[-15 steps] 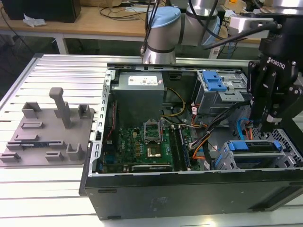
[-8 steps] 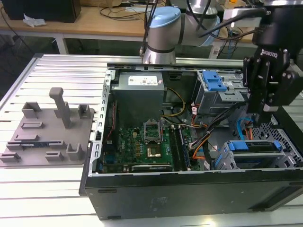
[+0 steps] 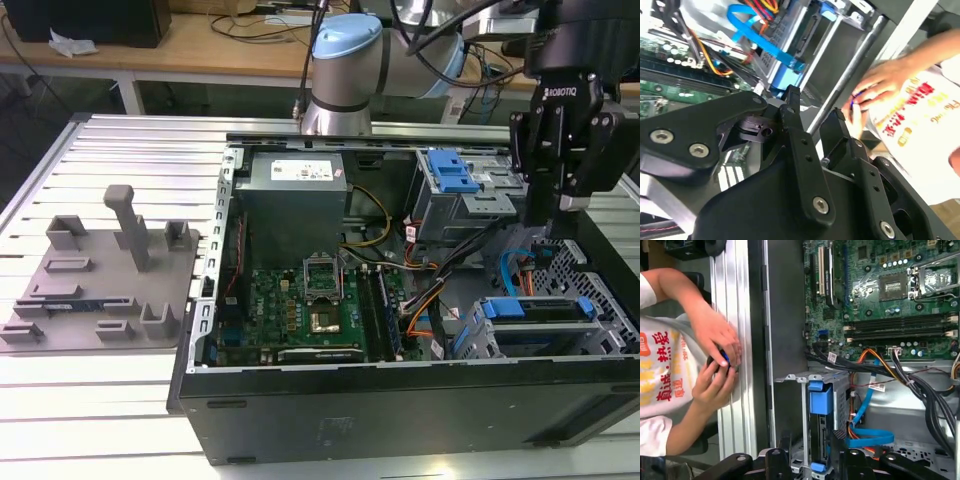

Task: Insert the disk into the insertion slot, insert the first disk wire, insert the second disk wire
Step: 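Insert the first disk wire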

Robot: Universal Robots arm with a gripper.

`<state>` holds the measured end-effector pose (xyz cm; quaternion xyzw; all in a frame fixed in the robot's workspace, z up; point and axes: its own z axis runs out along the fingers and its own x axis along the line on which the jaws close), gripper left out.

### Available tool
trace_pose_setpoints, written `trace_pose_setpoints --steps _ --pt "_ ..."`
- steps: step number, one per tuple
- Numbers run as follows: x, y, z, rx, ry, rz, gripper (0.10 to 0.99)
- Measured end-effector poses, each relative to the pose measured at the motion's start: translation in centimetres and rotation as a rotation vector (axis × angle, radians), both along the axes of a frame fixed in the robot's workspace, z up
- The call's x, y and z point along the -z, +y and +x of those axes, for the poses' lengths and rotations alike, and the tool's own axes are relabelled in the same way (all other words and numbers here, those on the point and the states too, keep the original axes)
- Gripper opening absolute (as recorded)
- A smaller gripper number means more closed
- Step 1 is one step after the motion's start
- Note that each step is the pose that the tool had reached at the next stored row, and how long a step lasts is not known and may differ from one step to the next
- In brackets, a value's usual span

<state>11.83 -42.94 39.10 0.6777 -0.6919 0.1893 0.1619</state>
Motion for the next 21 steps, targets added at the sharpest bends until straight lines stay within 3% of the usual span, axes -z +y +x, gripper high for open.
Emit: trace_pose_setpoints --steps 6,11,16,21 --pt "0.43 0.89 1.58 0.006 0.0001 0.0 0.439" --pt "1.01 1.38 3.39 0.016 0.0011 0.0 0.439" --pt "1.67 1.67 3.73 0.036 0.0011 0.0 0.439" --pt "2.34 1.8 3.73 0.098 0.0011 0.0 0.439"
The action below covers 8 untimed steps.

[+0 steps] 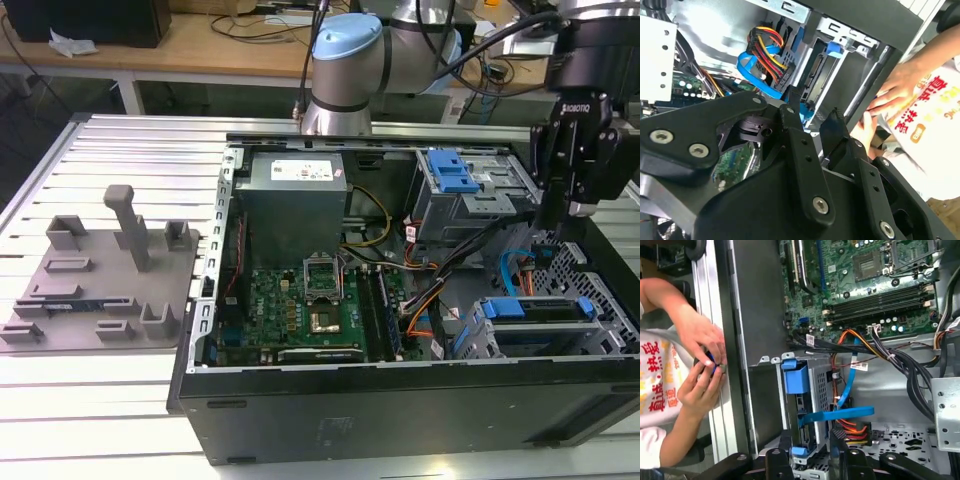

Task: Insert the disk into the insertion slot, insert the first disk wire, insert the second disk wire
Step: 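Insert the first disk wire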

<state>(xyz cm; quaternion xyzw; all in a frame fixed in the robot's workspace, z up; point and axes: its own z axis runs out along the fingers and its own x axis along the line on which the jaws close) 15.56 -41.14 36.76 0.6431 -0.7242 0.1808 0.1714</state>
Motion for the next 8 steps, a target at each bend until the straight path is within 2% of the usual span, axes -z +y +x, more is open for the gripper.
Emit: trace_pose_setpoints --steps 3,8 --pt "0.51 0.85 0.09 0.0 -0.0002 0.0 0.439" --pt "0.67 0.98 0.12 -0.001 -0.0004 -0.004 0.439"
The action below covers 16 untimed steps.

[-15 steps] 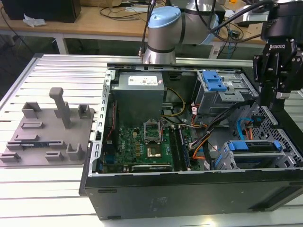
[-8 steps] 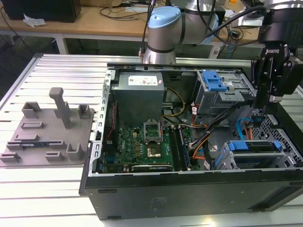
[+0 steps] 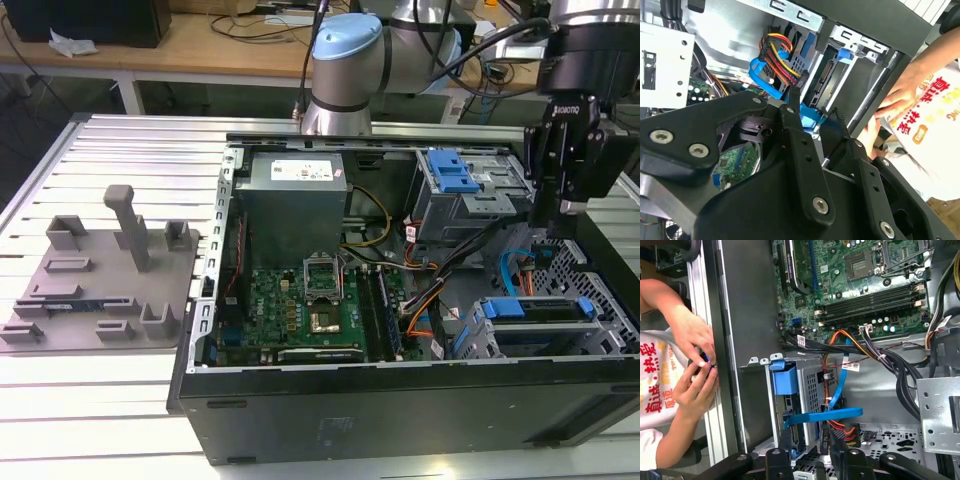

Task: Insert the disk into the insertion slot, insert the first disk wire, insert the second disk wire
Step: 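Insert the first disk wire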

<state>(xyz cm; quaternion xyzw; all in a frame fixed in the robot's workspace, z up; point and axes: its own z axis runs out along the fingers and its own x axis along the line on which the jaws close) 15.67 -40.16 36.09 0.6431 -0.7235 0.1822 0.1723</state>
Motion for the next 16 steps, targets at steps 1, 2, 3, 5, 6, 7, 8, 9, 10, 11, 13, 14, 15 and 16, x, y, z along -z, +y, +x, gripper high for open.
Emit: trace_pose_setpoints --steps 1,2,3,5,6,7,8,9,10,11,13,14,15,16 --pt "0.07 0.01 0.01 -0.001 -0.0015 -0.002 0.439" --pt "0.15 0.0 0.0 -0.001 -0.0057 -0.004 0.439" --pt "0.24 0.0 0.0 -0.001 -0.0115 -0.004 0.439" --pt "0.33 0.01 0.0 -0.001 -0.0198 -0.004 0.439" --pt "0.36 0.02 0.0 -0.001 -0.024 -0.004 0.439" --pt "0.42 0.02 0.0 -0.001 -0.0304 -0.004 0.439" --pt "0.46 0.03 0.0 -0.001 -0.0353 -0.004 0.439" --pt "0.58 0.02 0.0 -0.001 -0.0442 -0.004 0.439" --pt "0.71 0.02 0.0 -0.001 -0.0497 -0.004 0.439" --pt "0.85 0.03 0.0 -0.001 -0.0539 -0.004 0.439" --pt "1.01 0.03 -0.03 -0.001 -0.0564 -0.003 0.439" --pt "1.12 0.03 -0.07 -0.001 -0.0573 -0.002 0.439" --pt "1.22 0.03 -0.07 -0.001 -0.0576 -0.002 0.439" --pt "1.32 0.02 -0.08 -0.001 -0.0576 -0.002 0.439"
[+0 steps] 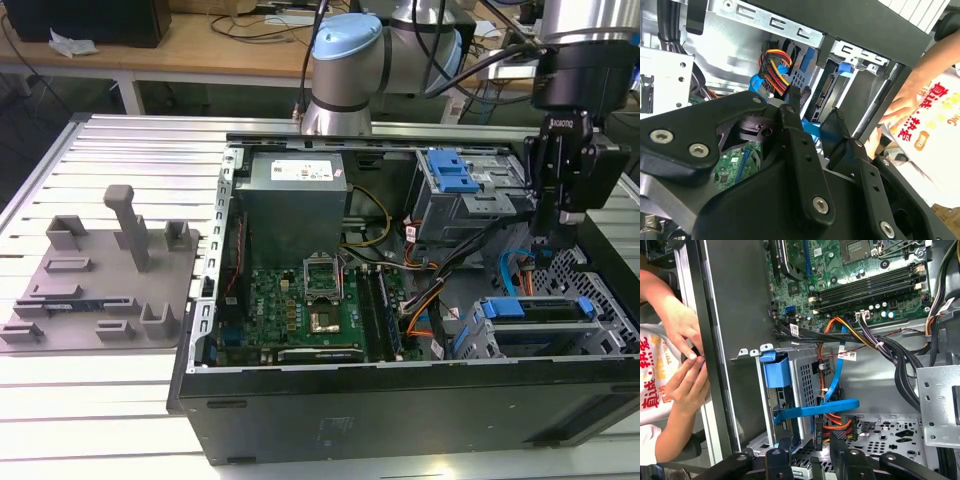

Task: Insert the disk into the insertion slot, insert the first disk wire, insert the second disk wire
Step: 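Insert the first disk wire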

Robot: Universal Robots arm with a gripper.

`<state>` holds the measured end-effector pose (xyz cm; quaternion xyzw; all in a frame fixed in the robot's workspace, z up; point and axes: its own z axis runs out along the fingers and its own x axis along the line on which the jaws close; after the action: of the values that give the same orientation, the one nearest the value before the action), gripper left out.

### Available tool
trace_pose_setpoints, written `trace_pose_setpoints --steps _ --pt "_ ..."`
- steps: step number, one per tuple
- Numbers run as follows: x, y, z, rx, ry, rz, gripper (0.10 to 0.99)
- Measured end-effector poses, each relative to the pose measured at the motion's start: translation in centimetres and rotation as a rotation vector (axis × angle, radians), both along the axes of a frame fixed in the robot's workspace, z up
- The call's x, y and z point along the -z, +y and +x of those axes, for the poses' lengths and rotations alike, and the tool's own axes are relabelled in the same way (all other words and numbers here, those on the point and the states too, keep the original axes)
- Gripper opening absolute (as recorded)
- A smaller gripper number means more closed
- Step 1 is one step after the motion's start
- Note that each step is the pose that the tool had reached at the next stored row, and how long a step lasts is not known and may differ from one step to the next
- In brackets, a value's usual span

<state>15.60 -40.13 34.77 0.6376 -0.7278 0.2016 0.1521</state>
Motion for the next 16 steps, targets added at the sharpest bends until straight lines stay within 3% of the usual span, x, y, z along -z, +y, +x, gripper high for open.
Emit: trace_pose_setpoints --steps 7,13,14,15,16 --pt "0.26 0.0 -0.07 0.001 -0.0007 0.0 0.439" --pt "1.03 0.01 -0.09 0.001 -0.0007 -0.004 0.439" --pt "1.15 0.02 -0.1 0.001 -0.0007 -0.004 0.424" --pt "1.22 0.04 -0.11 0.001 -0.0007 -0.005 0.349" --pt "1.26 0.07 -0.11 0.001 -0.0007 -0.005 0.349"
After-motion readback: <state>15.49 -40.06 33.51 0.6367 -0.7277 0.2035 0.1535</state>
